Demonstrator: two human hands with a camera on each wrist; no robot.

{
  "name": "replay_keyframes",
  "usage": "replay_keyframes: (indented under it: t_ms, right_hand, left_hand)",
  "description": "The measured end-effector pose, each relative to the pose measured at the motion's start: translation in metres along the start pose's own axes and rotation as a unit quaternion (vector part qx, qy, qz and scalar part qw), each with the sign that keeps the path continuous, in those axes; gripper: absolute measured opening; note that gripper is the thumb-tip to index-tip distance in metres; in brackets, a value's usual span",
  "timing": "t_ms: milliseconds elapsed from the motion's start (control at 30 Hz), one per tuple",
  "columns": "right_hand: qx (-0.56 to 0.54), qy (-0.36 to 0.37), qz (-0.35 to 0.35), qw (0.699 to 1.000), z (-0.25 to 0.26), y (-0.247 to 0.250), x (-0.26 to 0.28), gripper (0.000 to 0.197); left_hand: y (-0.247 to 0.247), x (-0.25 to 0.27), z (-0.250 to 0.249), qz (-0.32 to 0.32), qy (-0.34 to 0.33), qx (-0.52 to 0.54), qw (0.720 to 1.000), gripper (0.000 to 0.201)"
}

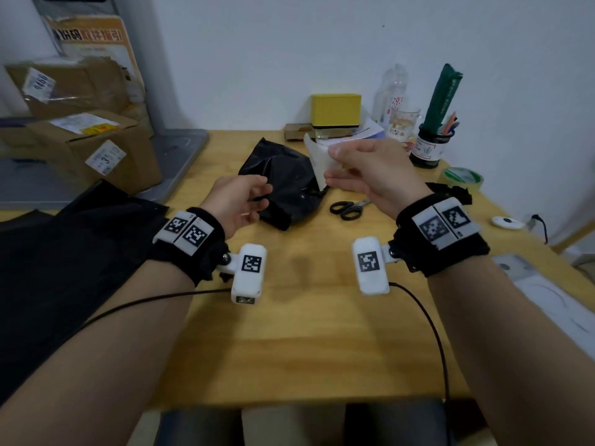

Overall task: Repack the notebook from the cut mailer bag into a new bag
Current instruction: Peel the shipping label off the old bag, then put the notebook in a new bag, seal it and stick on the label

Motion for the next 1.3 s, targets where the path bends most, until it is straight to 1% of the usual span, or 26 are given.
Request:
replay_keyframes:
  t_ms: [67,167,233,433,600,700,767,900,1033,1200,1300]
  right_hand:
    - [0.013,-0.003,0.019,1.000,0.000,-0.003,0.018,0.010]
    - [0.036,-0.013,0.045,0.998,-0.001,-0.006,0.047,0.003]
    - [0.056,-0.020,0.060,0.996,-0.005,-0.008,0.065,0.006]
    - [0.060,-0.045,0.098,0.992,-0.024,-0.011,0.107,0.013]
    - [0.092,-0.067,0.118,0.986,-0.036,-0.012,0.133,0.017]
    - [0.114,-0.071,0.133,0.982,-0.042,-0.012,0.147,0.018]
    - [0.124,-0.081,0.142,0.979,-0.049,-0.011,0.155,0.019]
    - [0.156,-0.105,0.167,0.968,-0.062,-0.012,0.169,0.020]
    - [0.188,-0.134,0.188,0.955,-0.069,-0.017,0.181,0.022]
    - [0.213,-0.139,0.196,0.947,-0.068,-0.018,0.190,0.023]
    - [0.217,-0.140,0.208,0.944,-0.065,-0.019,0.194,0.026]
  left_hand:
    - [-0.006,0.018,-0.002,0.028,0.010,-0.014,0.999,0.021]
    - [-0.013,0.043,0.001,0.067,0.027,-0.053,0.996,0.040]
    - [-0.016,0.060,0.005,0.082,0.036,-0.082,0.993,0.044]
    - [-0.013,0.094,0.021,0.093,0.022,-0.155,0.983,0.032]
    - [-0.003,0.108,0.042,0.058,0.025,-0.188,0.980,0.015]
    - [0.004,0.114,0.053,0.028,0.030,-0.189,0.981,0.024]
    - [0.007,0.116,0.058,0.028,0.027,-0.208,0.977,0.027]
    - [0.009,0.121,0.064,0.032,0.008,-0.250,0.968,0.026]
    - [0.010,0.126,0.066,0.036,0.010,-0.312,0.949,0.030]
    - [0.009,0.130,0.068,0.039,0.005,-0.343,0.939,0.029]
    - [0.008,0.133,0.068,0.044,0.003,-0.354,0.934,0.023]
Point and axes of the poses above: each hand's wrist, its own x-axis away from the middle knuckle, its own y-axis out of the back of the hand, z = x × y, the point moved 5 cm from there along -x, towards the middle knuckle, and after that the axes turned 9 degrees about x, right-handed, at the moved point
